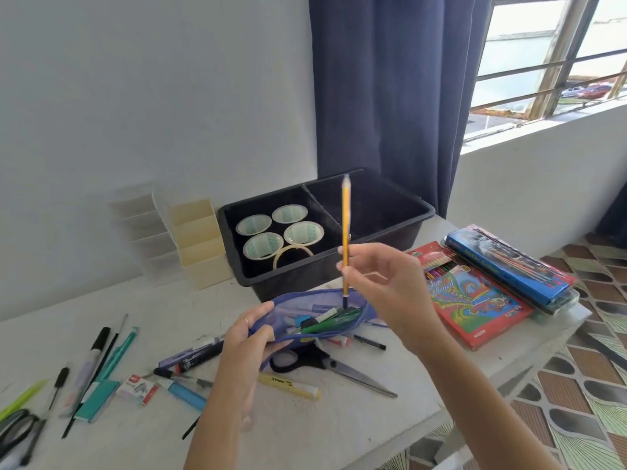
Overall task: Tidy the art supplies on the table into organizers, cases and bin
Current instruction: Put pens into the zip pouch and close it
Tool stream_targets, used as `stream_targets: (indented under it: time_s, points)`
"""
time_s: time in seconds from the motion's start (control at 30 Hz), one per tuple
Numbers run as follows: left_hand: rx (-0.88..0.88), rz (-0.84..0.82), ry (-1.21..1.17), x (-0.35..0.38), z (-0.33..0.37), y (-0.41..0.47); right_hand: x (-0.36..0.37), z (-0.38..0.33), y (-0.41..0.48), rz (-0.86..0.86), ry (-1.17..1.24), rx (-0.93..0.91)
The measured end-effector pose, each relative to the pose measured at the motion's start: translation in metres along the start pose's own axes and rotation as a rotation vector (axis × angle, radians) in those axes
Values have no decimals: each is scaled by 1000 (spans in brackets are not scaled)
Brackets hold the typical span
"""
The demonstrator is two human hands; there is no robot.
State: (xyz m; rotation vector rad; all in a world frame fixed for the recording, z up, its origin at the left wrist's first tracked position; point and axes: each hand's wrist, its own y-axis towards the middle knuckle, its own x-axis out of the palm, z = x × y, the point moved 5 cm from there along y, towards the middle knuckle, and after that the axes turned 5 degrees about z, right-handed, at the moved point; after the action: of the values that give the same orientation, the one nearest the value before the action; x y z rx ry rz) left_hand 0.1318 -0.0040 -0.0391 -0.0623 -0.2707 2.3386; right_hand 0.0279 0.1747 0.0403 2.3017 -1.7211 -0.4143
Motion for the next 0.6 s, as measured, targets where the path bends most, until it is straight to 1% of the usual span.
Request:
stream_targets:
  time_s: [0.03, 0.07, 0.1, 0.13, 0.17, 0.2, 0.23, 0.27, 0.3, 0.33, 0.37, 0.43, 0.47, 0.5, 0.53, 0.57, 0.6]
  points:
    - [-15, 5, -11, 0, 0, 0, 13, -2, 0, -94, -31, -76]
    - [-29, 5, -22, 0, 1, -1, 25, 2, 1, -186, -130, -133]
    - [-39, 0, -35, 0, 2, -3, 37, 11, 3, -300, -309, -182]
    - [-44, -10, -52, 0, 4, -4, 45, 25, 4, -410, -545, -220]
    - [-46, -17, -64, 0, 5, -5, 48, 38, 5, -469, -746, -248]
    - [-47, -19, -73, -1, 6, -5, 46, 46, 5, -460, -834, -277]
    - [-50, -16, -73, -2, 7, -4, 41, 49, 6, -381, -809, -322]
    - [-50, -11, -68, -2, 7, -4, 31, 50, 7, -253, -724, -365]
    - [-48, -5, -60, -3, 6, -2, 18, 53, 8, -120, -662, -381]
    - [-47, -5, -54, -3, 5, -1, 6, 60, 11, -39, -640, -350]
    - [-48, -9, -58, -3, 4, 0, -4, 70, 14, -44, -650, -275]
    - [-36, -25, -67, -3, 3, 3, -12, 91, 16, -252, -638, -74]
    - [-26, -29, -53, -2, 2, 5, -13, 97, 14, -316, -574, -28]
    - [-9, -17, -28, -2, 2, 5, -15, 101, 13, -325, -486, -13]
    - [57, 35, 70, -4, 2, 5, -16, 102, 12, -291, -419, -16]
    - [192, 129, 278, -6, 5, 4, -17, 102, 12, -244, -381, -23]
    - [368, 264, 553, -6, 11, 0, -19, 101, 12, -199, -367, -21]
